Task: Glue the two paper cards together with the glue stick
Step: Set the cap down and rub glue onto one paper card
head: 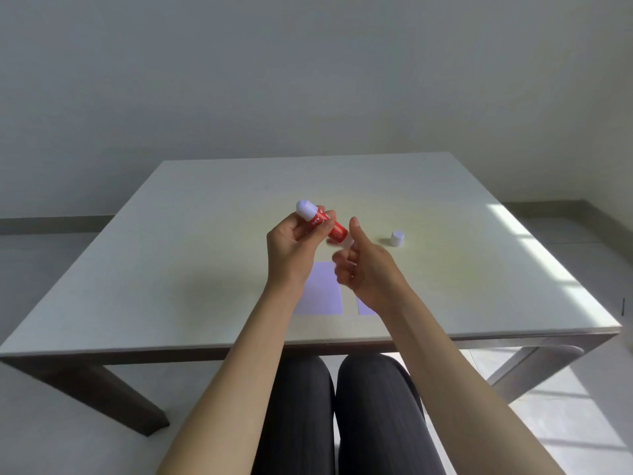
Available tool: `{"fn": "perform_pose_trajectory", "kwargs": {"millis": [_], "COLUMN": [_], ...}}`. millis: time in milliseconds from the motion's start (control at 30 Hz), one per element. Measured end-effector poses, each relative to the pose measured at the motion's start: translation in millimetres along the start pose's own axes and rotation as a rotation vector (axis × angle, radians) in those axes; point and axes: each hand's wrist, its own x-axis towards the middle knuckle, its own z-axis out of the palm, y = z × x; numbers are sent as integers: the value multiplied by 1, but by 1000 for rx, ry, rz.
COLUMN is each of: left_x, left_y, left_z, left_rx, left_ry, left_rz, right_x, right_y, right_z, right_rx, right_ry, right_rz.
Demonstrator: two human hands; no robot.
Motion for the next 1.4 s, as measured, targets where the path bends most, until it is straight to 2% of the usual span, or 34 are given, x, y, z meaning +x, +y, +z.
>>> {"fn": "perform_pose_trajectory", "kwargs": {"millis": [67,100,233,300,367,500,600,700,767,833,900,1033,1133,1233,1333,1400], "left_x": [0,0,-1,-1,-1,1,7,21,27,28,28,26,26,28,29,29], "left_y": [0,-1,-2,-3,-4,-8,-13,-23,-30,-38,-45,-55,-56,-56,-56,-57], "left_z": [-3,-4,-7,-8,-10,-13,-25,-62,-88,-101,-102,-99,-100,-101,-100,-101], "left_rx": [-2,-2,-13,-28,-57,-35,146,601,872,992,1079,1156,1180,1241,1257,1232], "left_ry": [12,5,-134,-185,-175,-134,-226,-408,-542,-608,-627,-680,-668,-683,-729,-726], "left_rz": [5,4,0,-4,-15,-38,-3,-47,-159,-215,-190,-102,-83,-63,-47,-51], "right_x": [-2,-2,-1,0,0,-3,2,10,14,21,28,33,35,27,5,0], "right_y": [1,1,1,2,3,5,3,-7,-10,-6,1,15,21,27,38,37], "right_z": [-1,-2,2,1,-1,0,2,-8,-15,-17,-12,3,8,12,14,12], "right_rx": [54,69,99,74,85,126,226,304,84,-260,-520,-879,-1063,-1149,-1179,-1160], "right_ry": [-55,-63,14,47,22,-141,-71,80,105,168,233,169,145,111,-45,-113], "right_rz": [-125,-127,179,232,190,-69,-94,-81,-152,-221,-294,-403,-497,-564,-647,-618]}}
